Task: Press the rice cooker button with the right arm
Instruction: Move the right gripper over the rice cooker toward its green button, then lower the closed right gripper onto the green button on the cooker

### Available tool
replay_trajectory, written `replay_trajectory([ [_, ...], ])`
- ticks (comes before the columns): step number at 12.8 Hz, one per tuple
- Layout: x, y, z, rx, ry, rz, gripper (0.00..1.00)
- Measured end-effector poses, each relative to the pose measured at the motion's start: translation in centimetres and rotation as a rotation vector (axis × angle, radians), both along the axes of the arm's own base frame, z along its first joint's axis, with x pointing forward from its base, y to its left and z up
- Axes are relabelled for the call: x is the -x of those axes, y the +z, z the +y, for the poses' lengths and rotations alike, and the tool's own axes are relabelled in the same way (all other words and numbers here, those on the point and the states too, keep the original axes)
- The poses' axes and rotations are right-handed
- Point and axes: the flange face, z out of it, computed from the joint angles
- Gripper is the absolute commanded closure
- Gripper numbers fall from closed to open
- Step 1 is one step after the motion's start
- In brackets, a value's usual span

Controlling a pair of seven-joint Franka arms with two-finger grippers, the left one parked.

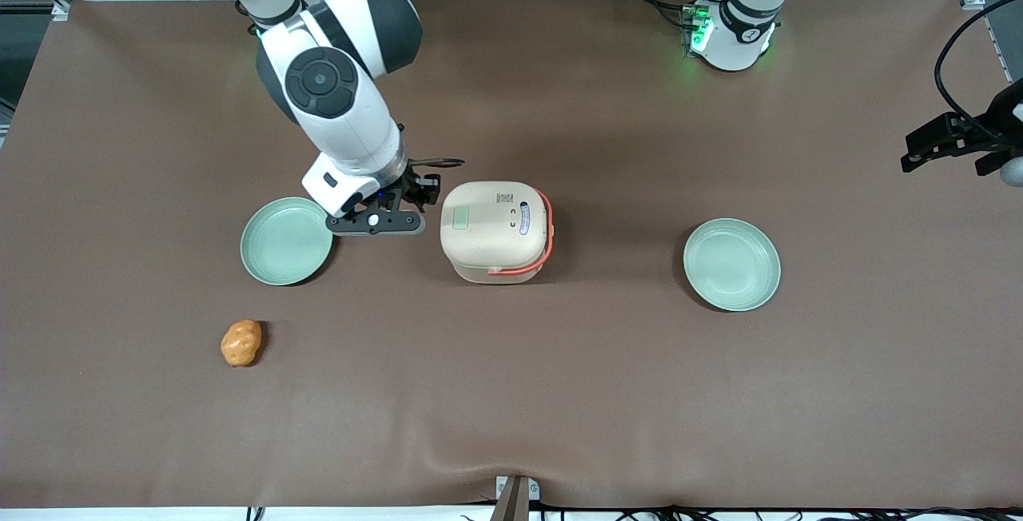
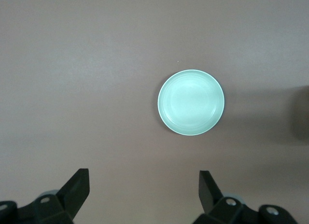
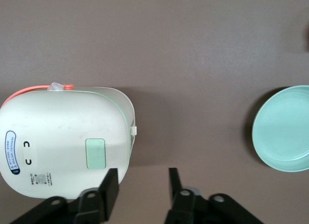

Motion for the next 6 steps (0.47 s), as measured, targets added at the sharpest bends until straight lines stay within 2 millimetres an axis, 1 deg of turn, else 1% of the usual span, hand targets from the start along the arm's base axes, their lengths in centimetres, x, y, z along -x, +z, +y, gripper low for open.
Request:
replay_trajectory([
  [2,0.1,-0.3,0.4,0.001,-0.007,0.0,0.91],
  [4,0.0,-0.8,0.6,0.001,-0.02,0.0,1.0],
  [6,0.1,-1.5,1.3,0.003,-0.042,-0.002,1.0],
])
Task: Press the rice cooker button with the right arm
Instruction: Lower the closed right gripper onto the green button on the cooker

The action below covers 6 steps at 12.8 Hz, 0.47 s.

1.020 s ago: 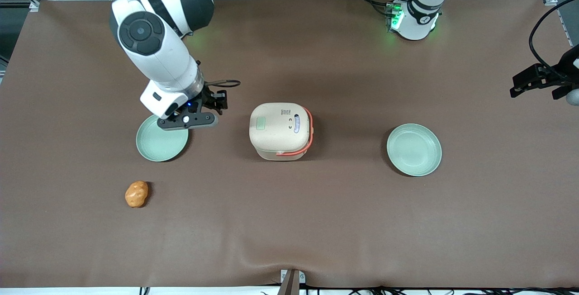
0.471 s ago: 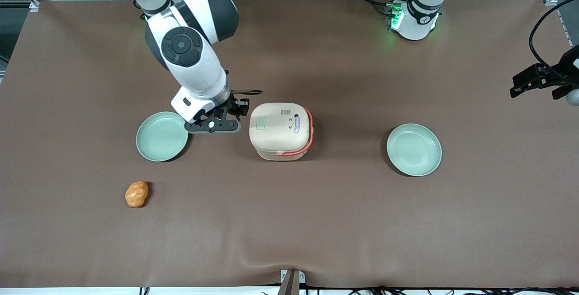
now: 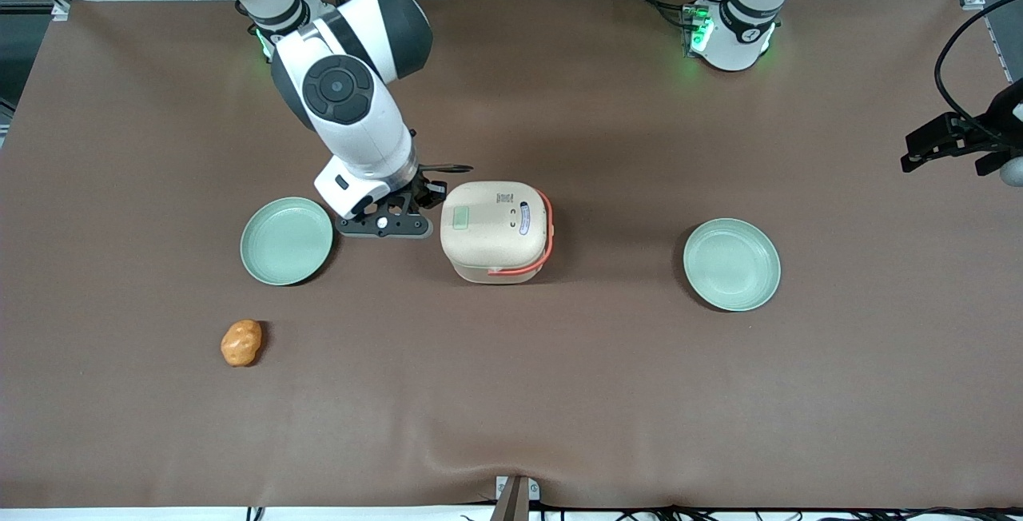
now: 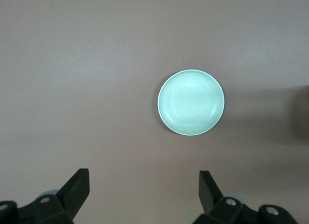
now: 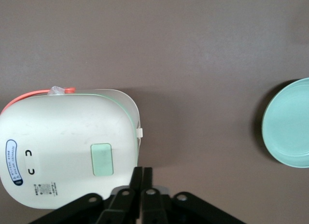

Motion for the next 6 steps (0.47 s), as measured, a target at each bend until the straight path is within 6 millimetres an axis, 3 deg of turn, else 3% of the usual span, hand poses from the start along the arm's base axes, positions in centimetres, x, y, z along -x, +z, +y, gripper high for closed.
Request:
replay_trajectory([
  [6,0.4,-2.8,3.1,-0.014,-0.014,-0.026,1.0],
])
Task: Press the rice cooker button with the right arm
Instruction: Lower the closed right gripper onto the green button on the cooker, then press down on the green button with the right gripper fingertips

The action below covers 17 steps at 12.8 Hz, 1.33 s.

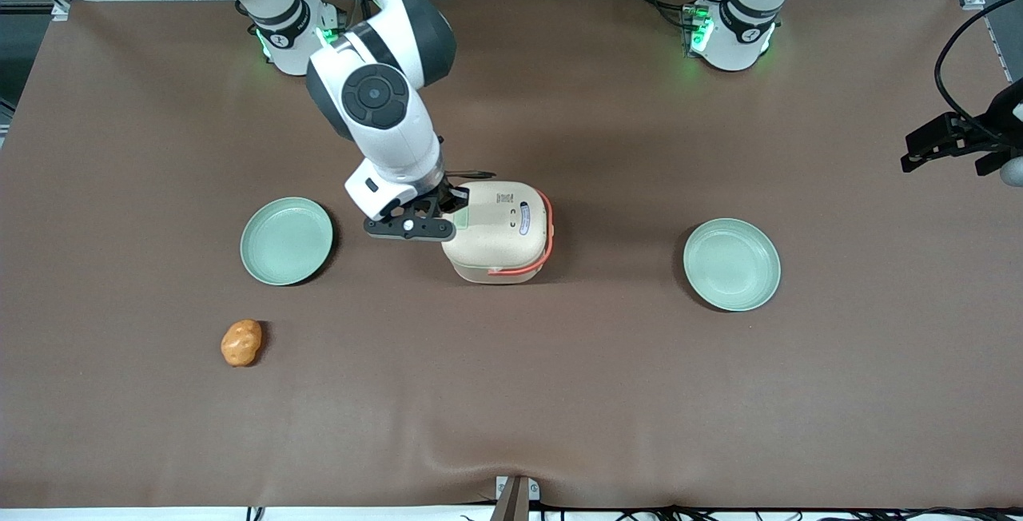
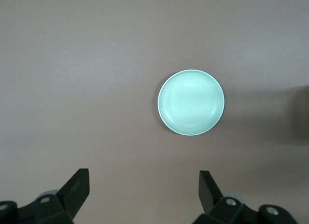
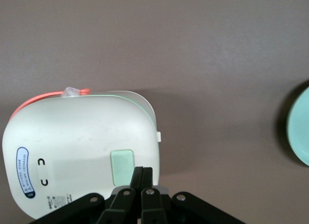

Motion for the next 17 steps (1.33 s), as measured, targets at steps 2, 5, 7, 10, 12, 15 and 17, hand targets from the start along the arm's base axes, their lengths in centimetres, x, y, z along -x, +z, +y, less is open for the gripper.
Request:
replay_trajectory([
  [2,0.1,-0.9,0.8,-0.003,-0.01,-0.004,1.0],
  [5,0.4,-2.5,2.0,-0.003,-0.014,-0.006,1.0],
  [7,0.5,-3.4,2.3,0.0,-0.014,-0.002,1.0],
  [10,0.5,-3.9,2.4,0.004,-0.013,0.002,1.0],
  [12,0.9,-4.2,2.7,0.008,-0.008,0.007,1.0],
  [15,1.0,-4.4,2.7,0.011,-0.007,0.01,1.0],
  [17,1.0,-4.4,2.7,0.011,-0.01,0.01,1.0],
])
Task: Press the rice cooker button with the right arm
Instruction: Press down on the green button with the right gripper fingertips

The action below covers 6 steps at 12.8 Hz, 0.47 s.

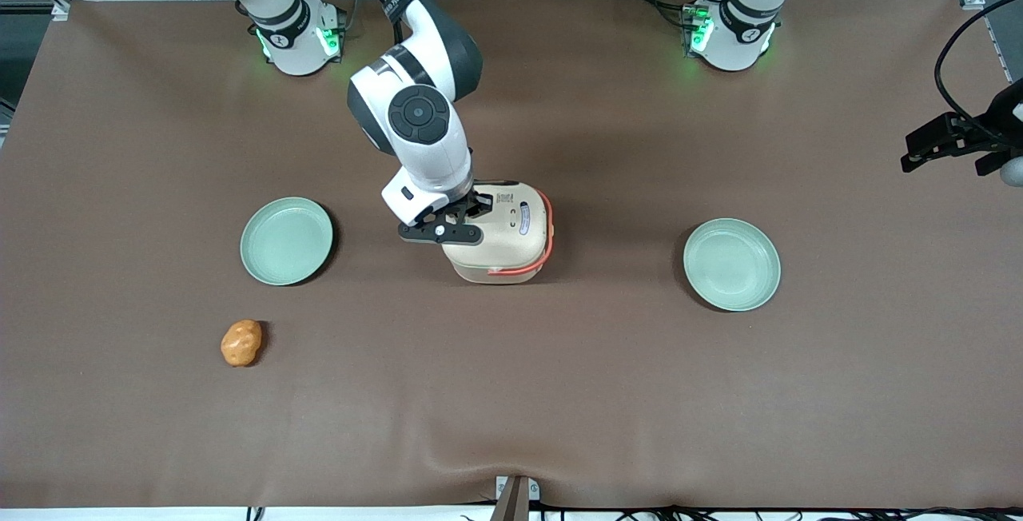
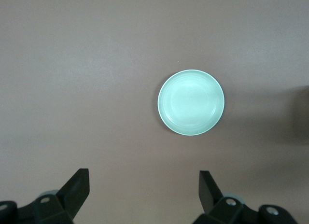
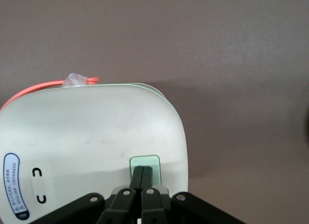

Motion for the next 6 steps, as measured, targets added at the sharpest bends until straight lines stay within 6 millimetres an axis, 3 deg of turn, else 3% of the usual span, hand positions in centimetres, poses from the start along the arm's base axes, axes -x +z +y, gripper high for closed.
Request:
replay_trajectory([
  [6,0.01,-0.52,0.15,-0.001,-0.022,-0.003,1.0],
])
